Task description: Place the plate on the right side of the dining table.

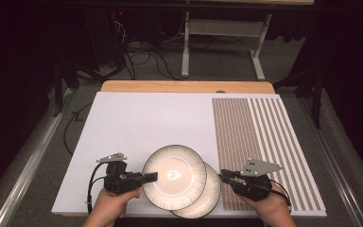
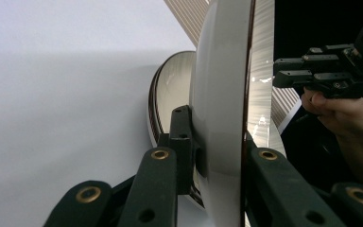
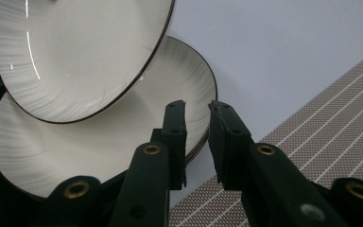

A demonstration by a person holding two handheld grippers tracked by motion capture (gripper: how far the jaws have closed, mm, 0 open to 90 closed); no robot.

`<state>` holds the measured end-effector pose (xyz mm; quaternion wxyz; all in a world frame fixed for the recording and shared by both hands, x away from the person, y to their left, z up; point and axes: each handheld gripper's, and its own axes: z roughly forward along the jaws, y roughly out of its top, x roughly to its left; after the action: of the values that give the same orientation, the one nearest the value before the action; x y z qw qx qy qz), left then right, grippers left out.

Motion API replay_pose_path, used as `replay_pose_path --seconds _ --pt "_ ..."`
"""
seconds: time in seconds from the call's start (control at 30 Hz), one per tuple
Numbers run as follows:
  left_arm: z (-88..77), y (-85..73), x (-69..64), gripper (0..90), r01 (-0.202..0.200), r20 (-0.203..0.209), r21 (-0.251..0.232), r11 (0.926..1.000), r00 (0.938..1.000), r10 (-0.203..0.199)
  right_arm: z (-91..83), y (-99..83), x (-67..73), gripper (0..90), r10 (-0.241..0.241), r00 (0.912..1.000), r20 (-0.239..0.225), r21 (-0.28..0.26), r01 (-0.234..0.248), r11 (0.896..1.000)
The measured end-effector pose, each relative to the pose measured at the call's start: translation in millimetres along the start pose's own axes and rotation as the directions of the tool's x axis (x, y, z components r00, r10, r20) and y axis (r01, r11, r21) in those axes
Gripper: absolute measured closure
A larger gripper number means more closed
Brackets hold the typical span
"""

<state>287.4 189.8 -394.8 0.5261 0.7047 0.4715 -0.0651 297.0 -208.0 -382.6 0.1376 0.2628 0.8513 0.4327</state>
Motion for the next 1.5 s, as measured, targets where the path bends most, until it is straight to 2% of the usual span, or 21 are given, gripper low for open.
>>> replay_pose_path --seconds 0.13,0.47,0.6,0.67,0.7,0.77,0.87,0.9,0.93,0.97,1.0,1.07,1.1,1.13,1.17,1.2,1.23,1.3,1.37,1.43,1.5 --pt "-0.7 1.1 0.0 79.3 -0.007 -0.009 -0.013 0.9999 0.9999 0.007 -2.7 -1.3 -3.0 74.7 0.01 0.9997 0.023 -0.015 -0.01 1.0" --pt "-3.9 4.2 1.2 79.8 -0.063 -0.041 -0.063 0.996 0.9973 0.061 -8.9 -3.0 -6.9 63.2 0.03 0.9965 0.078 -0.056 -0.026 0.998" --pt "-7.3 5.4 0.9 79.9 -0.107 -0.07 -0.099 0.9894 0.9925 0.1 -12.0 -3.3 -8.3 58.3 0.047 0.9941 0.097 -0.074 -0.04 0.996" --pt "-7.8 5.6 0.3 79.9 -0.113 -0.079 -0.105 0.988 0.9913 0.105 -14.0 -3.2 -9.8 55.8 0.058 0.9928 0.104 -0.086 -0.049 0.995" --pt "-9.0 5.8 -0.7 79.9 -0.136 -0.093 -0.121 0.9833 0.9878 0.125 -15.1 -3.2 -10.8 54.5 0.063 0.9922 0.107 -0.094 -0.053 0.994" --pt "-10.5 6.0 -1.7 79.8 -0.153 -0.118 -0.133 0.9792 0.9834 0.138 -17.7 -3.1 -12.3 51.8 0.078 0.9905 0.113 -0.107 -0.066 0.992" --pt "-11.6 6.0 -1.5 79.9 -0.162 -0.13 -0.148 0.9756 0.9812 0.143 -20.0 -3.0 -13.8 48.2 0.078 0.9893 0.123 -0.12 -0.063 0.991" --pt "-12.8 6.1 -2.4 79.8 -0.179 -0.146 -0.157 0.9712 0.9768 0.157 -22.2 -2.6 -14.2 45.3 0.086 0.9878 0.13 -0.132 -0.069 0.989" --pt "-12.8 6.1 -2.4 79.9 -0.179 -0.146 -0.157 0.9712 0.9768 0.157 -23.2 -2.3 -14.5 43.4 0.086 0.9873 0.134 -0.139 -0.068 0.988" --pt "-14.0 6.4 -4.1 79.9 -0.21 -0.162 -0.167 0.9633 0.9696 0.183 -24.2 -2.2 -14.1 41.2 0.092 0.9859 0.14 -0.145 -0.072 0.987" --pt "-14.4 6.4 -5.3 79.9 -0.221 -0.171 -0.171 0.9602 0.9665 0.192 -24.8 -1.9 -14.2 39.4 0.091 0.9851 0.146 -0.157 -0.067 0.985" --pt "-14.9 5.4 -7.2 79.9 -0.259 -0.18 -0.182 0.9484 0.9571 0.227 -26.8 -1.6 -14.5 36.7 0.095 0.9834 0.155 -0.17 -0.069 0.983" --pt "-15.0 5.2 -8.8 79.9 -0.272 -0.188 -0.184 0.9444 0.9528 0.238 -27.9 -1.5 -14.2 35.1 0.108 0.9816 0.158 -0.179 -0.079 0.981" --pt "-15.0 5.2 -8.8 79.9 -0.272 -0.188 -0.184 0.9444 0.9528 0.238 -28.9 -1.2 -14.6 33.4 0.109 0.9808 0.162 -0.188 -0.078 0.979" --pt "-15.3 4.7 -11.8 79.9 -0.304 -0.205 -0.189 0.934 0.9423 0.265 -29.9 -1.1 -15.1 31.8 0.11 0.9804 0.164 -0.201 -0.076 0.977" --pt "-15.3 4.7 -11.8 79.9 -0.304 -0.205 -0.189 0.934 0.9423 0.265 -29.9 -1.1 -15.1 31.8 0.11 0.9804 0.164 -0.201 -0.076 0.977" --pt "-15.2 4.6 -13.5 79.9 -0.324 -0.213 -0.189 0.9271 0.9352 0.283 -32.4 -0.8 -15.6 27.9 0.119 0.9782 0.17 -0.217 -0.081 0.973" --pt "-15.2 4.0 -14.2 79.9 -0.342 -0.214 -0.192 0.92 0.9294 0.301 -34.1 -0.5 -16.9 23.1 0.12 0.9763 0.18 -0.228 -0.077 0.971" --pt "-15.1 2.8 -15.4 79.9 -0.374 -0.214 -0.197 0.9064 0.9186 0.332 -35.3 -0.2 -18.1 18.8 0.116 0.9752 0.189 -0.237 -0.069 0.969" --pt "-15.0 1.7 -18.0 79.8 -0.409 -0.226 -0.194 0.8919 0.9032 0.365 -36.9 0.2 -18.6 15.2 0.122 0.9727 0.198 -0.248 -0.07 0.966" --pt "-14.6 0.9 -20.6 79.7 -0.435 -0.236 -0.191 0.88 0.8905 0.389 -38.5 0.3 -18.5 11.8 0.122 0.9717 0.203 -0.267 -0.065 0.962"
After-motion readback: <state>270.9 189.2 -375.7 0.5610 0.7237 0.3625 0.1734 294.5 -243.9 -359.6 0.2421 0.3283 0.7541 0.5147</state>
